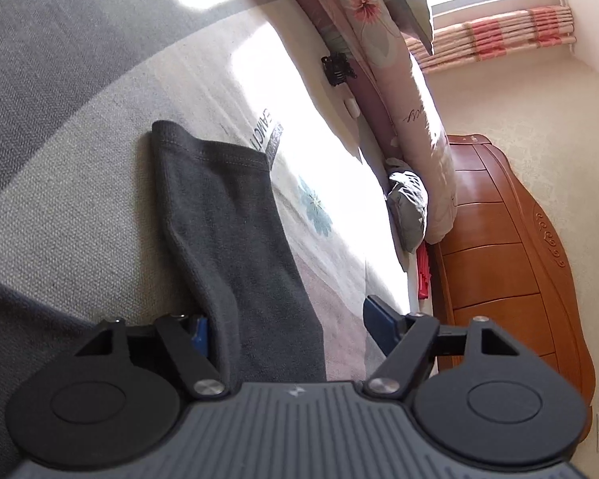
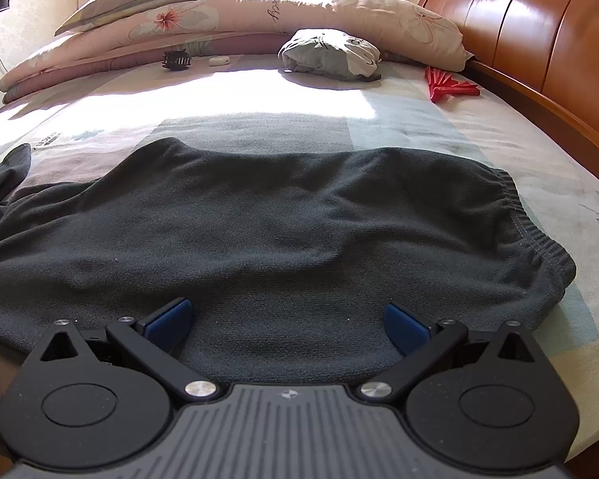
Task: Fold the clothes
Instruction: 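Close the left gripper on the other sweatpants leg cuff, then lift the held leg with the left gripper and carry it over the sweatpants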
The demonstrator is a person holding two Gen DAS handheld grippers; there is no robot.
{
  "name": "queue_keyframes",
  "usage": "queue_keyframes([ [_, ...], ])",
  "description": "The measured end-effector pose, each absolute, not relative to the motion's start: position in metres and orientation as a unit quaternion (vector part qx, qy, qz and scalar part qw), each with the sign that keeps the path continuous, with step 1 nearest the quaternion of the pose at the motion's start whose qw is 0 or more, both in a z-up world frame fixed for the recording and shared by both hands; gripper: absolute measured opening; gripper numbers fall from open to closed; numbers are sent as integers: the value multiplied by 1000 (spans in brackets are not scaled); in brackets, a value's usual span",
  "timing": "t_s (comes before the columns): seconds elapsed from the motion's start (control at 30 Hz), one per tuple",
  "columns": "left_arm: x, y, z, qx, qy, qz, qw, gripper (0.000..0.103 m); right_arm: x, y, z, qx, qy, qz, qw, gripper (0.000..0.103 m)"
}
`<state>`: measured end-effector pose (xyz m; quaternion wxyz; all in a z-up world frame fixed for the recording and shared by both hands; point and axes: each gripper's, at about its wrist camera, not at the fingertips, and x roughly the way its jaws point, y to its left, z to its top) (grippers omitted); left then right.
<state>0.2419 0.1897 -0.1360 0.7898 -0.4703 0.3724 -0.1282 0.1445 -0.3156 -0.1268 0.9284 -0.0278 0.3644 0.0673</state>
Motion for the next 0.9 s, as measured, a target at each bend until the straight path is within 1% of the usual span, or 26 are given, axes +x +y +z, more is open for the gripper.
queue_keyframes([
  [0.07,246,189,-137,-462,375,-132,793,68,144,-315,-127,-27,363,66,929,103],
  [0.13,246,187,-137,-450,377,-132,799,63,143,-315,-127,-26,361,65,930,103],
  [0.17,244,187,-138,-443,380,-125,803,53,143,-315,-128,-26,361,65,930,103],
  [0.2,243,188,-139,-436,382,-117,806,35,143,-315,-128,-26,360,65,930,103],
  [0.23,241,190,-142,-430,389,-102,808,24,143,-315,-128,-25,359,65,931,103],
  [0.27,240,193,-146,-423,401,-84,808,7,142,-316,-128,-25,359,65,931,103],
  [0.37,237,194,-143,-412,403,-88,812,6,142,-316,-128,-25,357,66,931,103],
  [0.47,232,184,-120,-373,393,-81,836,1,142,-316,-128,-25,358,65,931,103],
  [0.5,229,181,-112,-361,387,-80,844,1,142,-316,-128,-25,358,65,931,103],
  [0.63,204,179,-60,-338,325,-100,877,1,142,-316,-127,-26,359,67,931,103],
  [0.73,180,183,-26,-307,296,-96,900,1,142,-316,-127,-26,360,68,930,103],
  [0.9,135,192,1,-251,264,-63,929,1,144,-316,-125,-29,364,70,928,103],
])
